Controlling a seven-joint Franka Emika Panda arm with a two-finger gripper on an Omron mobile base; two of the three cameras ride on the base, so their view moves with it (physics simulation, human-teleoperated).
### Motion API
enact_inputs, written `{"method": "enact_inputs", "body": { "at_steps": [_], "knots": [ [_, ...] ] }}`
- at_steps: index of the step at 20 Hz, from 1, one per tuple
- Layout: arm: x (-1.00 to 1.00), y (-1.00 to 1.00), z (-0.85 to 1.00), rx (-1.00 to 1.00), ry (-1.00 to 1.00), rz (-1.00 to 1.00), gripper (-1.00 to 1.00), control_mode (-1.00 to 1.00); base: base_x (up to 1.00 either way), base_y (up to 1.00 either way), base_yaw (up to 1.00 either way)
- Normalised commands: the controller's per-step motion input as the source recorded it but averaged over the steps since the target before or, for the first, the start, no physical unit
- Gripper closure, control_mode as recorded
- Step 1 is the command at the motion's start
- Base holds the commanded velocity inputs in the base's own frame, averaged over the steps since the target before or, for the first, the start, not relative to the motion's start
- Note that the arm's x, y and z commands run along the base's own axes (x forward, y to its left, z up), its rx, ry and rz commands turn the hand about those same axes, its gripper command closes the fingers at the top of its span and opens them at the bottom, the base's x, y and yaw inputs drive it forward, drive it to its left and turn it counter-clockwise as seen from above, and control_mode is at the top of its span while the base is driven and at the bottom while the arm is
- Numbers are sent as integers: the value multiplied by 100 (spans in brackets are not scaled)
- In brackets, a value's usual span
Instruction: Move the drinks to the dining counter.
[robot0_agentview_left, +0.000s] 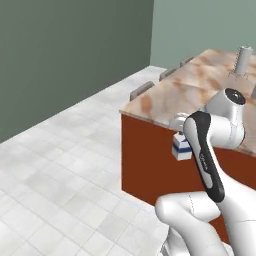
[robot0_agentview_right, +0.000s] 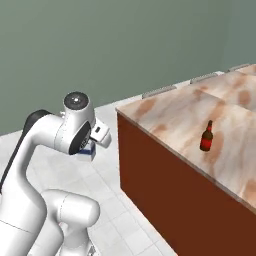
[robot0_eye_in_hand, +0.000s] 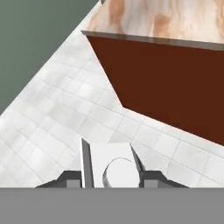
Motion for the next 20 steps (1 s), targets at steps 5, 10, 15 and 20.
{"method": "enact_inputs", "body": {
  "at_steps": [5,10,15,20],
  "knots": [
    [0,0,0,0,0,0,100,100,100,0,-48],
    [0,0,0,0,0,0,100,100,73,-33,-33],
    [0,0,0,0,0,0,100,100,65,-26,-32],
    [0,0,0,0,0,0,100,100,40,-44,-29]
  ]
}}
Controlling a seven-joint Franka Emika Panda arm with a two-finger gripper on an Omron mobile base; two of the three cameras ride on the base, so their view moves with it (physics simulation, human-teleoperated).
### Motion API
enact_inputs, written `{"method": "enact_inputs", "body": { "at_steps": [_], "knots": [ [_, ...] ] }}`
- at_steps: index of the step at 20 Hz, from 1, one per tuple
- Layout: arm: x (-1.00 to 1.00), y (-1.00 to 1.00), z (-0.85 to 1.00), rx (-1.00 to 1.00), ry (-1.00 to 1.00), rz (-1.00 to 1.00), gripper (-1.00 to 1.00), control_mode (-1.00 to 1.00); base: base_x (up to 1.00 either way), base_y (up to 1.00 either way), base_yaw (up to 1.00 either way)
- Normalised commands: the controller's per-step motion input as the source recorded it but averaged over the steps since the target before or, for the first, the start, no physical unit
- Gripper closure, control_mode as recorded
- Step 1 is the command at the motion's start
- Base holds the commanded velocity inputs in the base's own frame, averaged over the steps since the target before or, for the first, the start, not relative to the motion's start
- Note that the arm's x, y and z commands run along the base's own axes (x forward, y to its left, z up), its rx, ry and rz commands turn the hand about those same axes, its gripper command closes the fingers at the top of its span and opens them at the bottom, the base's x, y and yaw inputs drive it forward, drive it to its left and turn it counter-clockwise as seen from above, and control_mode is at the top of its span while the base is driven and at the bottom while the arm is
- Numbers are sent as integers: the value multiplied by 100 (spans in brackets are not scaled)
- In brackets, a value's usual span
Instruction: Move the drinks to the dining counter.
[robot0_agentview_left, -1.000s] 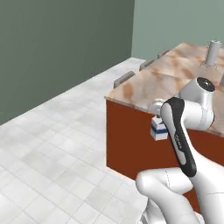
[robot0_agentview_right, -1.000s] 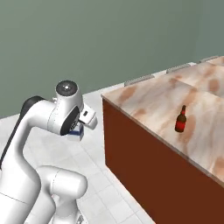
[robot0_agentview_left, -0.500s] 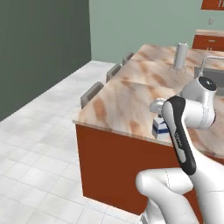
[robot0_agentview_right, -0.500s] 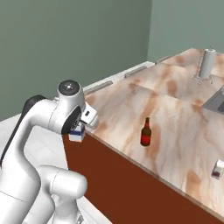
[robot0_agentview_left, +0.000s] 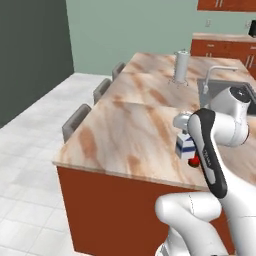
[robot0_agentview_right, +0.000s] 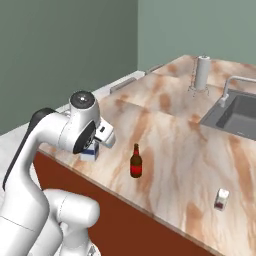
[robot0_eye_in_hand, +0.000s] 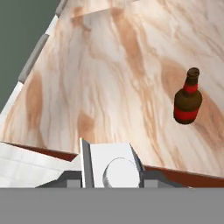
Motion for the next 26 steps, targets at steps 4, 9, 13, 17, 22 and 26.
{"method": "enact_inputs", "body": {
  "at_steps": [4,9,13,17,22,26],
  "knots": [
    [0,0,0,0,0,0,100,100,43,-26,-45],
    [0,0,0,0,0,0,100,100,31,-36,-54],
    [0,0,0,0,0,0,100,100,25,-41,-56],
    [0,0,0,0,0,0,100,100,31,-39,-55],
    [0,0,0,0,0,0,100,100,74,-1,-39],
    [0,0,0,0,0,0,100,100,73,0,-32]
  ]
}}
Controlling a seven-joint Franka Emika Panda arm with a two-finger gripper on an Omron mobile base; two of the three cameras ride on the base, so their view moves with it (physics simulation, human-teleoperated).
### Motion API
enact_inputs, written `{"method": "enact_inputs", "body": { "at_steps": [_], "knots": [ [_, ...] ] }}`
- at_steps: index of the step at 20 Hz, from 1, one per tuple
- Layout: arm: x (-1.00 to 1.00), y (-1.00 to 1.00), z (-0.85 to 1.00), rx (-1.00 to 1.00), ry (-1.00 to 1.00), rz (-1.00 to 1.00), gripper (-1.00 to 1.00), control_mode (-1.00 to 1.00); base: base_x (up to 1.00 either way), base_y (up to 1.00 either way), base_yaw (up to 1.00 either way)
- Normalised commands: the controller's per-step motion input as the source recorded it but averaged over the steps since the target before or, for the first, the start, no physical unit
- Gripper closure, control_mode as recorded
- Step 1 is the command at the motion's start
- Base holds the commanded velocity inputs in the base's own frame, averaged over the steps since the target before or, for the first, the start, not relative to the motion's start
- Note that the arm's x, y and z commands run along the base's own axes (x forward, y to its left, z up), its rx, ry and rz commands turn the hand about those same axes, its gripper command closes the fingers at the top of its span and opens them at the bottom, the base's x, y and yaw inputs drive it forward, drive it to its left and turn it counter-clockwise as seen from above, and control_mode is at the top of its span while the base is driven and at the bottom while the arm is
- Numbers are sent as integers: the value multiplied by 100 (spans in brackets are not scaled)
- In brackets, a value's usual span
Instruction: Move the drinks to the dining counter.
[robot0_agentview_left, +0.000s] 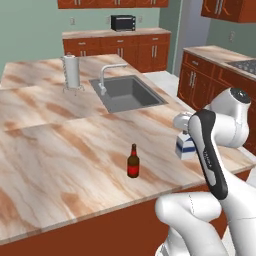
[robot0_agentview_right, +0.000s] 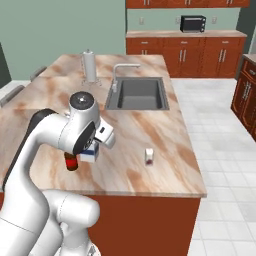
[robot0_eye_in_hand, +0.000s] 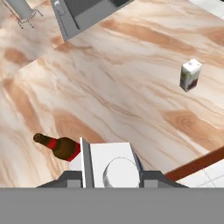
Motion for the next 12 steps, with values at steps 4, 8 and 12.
{"method": "enact_inputs", "body": {
  "at_steps": [4,8,12],
  "knots": [
    [0,0,0,0,0,0,100,100,59,0,-22],
    [29,-2,-19,-1,0,-10,100,-100,0,0,0],
    [42,0,-38,-1,-1,0,100,-100,0,0,0]
  ]
}}
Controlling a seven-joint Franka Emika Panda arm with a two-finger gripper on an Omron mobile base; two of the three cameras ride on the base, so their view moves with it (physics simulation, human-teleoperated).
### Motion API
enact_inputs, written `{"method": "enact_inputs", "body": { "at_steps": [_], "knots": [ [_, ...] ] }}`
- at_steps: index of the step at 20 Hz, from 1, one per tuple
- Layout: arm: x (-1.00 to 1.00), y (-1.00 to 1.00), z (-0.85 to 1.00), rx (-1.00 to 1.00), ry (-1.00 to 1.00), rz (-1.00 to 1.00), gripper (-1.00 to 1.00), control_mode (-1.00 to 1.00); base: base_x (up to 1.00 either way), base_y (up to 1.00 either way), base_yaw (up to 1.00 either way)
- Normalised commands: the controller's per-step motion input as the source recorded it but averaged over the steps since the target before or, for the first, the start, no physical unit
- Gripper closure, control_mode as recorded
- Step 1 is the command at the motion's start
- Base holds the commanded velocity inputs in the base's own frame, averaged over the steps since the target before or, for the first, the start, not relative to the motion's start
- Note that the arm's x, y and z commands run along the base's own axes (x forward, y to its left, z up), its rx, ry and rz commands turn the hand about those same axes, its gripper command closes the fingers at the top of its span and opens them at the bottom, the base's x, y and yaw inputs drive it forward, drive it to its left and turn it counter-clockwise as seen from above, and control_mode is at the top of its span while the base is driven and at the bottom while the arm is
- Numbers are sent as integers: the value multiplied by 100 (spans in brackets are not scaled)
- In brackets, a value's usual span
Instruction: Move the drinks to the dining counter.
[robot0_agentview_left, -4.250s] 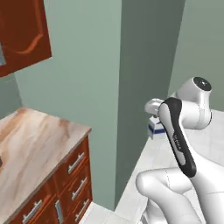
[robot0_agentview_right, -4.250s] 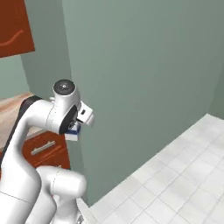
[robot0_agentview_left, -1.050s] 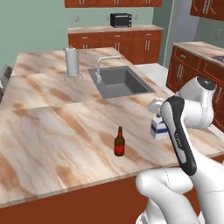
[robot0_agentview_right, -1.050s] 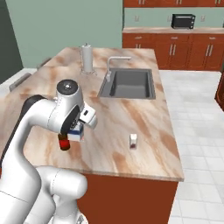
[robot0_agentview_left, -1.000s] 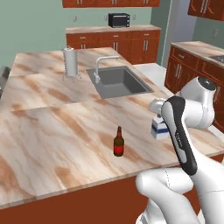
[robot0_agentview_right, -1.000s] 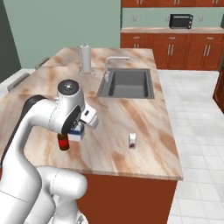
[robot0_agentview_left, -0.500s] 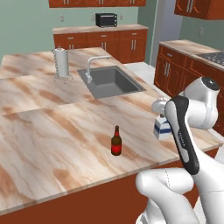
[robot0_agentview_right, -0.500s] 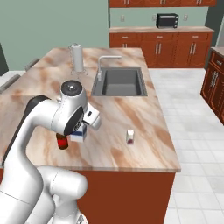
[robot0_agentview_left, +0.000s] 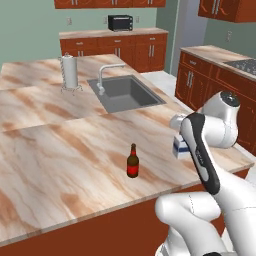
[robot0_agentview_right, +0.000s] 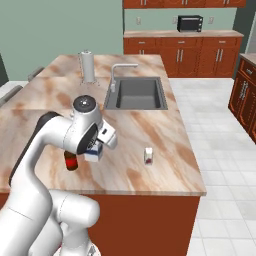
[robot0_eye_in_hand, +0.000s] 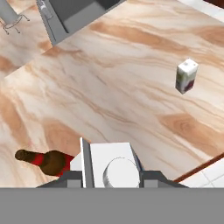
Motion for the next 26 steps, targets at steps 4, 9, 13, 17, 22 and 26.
{"method": "enact_inputs", "body": {
  "at_steps": [4,9,13,17,22,26],
  "knots": [
    [41,0,-33,0,0,0,100,-100,0,0,0],
    [41,-1,-29,0,0,0,100,-100,0,0,0],
    [41,-1,-31,0,0,0,100,-100,0,0,0],
    [35,-3,-28,0,-2,0,100,-100,0,0,0],
    [33,-2,-25,0,0,0,100,-100,0,0,0],
    [28,-2,-25,0,0,0,100,-100,0,0,0]
  ]
}}
